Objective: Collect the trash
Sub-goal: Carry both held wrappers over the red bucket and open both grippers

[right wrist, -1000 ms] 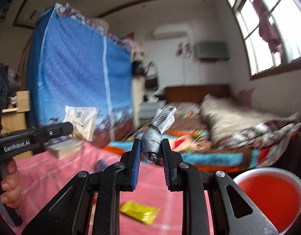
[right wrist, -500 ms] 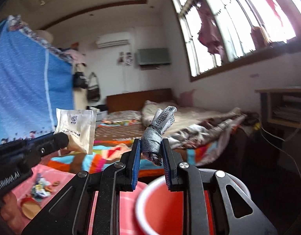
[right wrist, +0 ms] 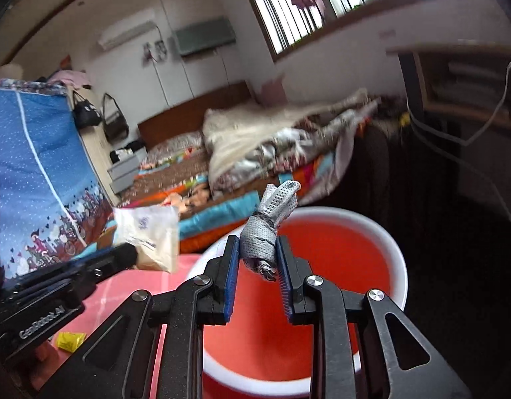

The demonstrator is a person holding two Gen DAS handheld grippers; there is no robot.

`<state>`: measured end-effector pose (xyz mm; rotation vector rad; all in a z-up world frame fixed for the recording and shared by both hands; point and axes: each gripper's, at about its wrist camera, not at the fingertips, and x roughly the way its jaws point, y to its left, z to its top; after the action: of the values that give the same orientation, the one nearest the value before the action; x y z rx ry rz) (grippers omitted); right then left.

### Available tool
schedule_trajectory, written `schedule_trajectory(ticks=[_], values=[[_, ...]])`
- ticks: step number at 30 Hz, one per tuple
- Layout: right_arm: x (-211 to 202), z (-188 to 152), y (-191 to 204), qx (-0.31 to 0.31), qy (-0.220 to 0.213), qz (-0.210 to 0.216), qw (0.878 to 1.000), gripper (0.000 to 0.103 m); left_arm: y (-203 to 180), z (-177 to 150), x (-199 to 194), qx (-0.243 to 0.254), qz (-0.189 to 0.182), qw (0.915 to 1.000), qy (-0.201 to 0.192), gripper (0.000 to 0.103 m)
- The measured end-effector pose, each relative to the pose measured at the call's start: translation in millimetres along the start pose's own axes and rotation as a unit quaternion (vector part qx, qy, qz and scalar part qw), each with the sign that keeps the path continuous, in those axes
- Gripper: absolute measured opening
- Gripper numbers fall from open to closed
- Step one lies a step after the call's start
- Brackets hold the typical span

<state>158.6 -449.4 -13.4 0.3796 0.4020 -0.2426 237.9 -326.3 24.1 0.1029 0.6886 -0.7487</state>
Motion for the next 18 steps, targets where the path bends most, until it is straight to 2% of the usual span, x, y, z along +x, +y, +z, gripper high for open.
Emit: schedule_trajectory(ticks=[2,4,6,10,12,18], values=[[1,-2,0,0.001,0.009,0.000,1.000,0.021,2,-2,8,-0.018,-0.005,0.9997,0.017,0.075],[4,0,0,0.001,0.015,-0.001,1.000,0.021,3,-3,12,-0.030,-0.007,0.9991,0.028,0.084],[5,-1,0,0.001,0.021,-0.003,1.000,0.022,10,-9,12,-0.041,-0.010,0.9987,0.028,0.099],[10,0,-2,0.003,0.030,-0.009,1.000,0.024,13,-7,6,-0.048,0.001,0.9987,0.015,0.103],[11,1,-2,0.005,0.030,-0.007,1.000,0.032,15,-7,-4,-0.053,0.010,0.9985,-0.001,0.103],[2,7,8,-0.006,0.002,-0.003,1.000,0.040,30,-7,-33,-0.066,0.043,0.9955,-0.053,0.103]])
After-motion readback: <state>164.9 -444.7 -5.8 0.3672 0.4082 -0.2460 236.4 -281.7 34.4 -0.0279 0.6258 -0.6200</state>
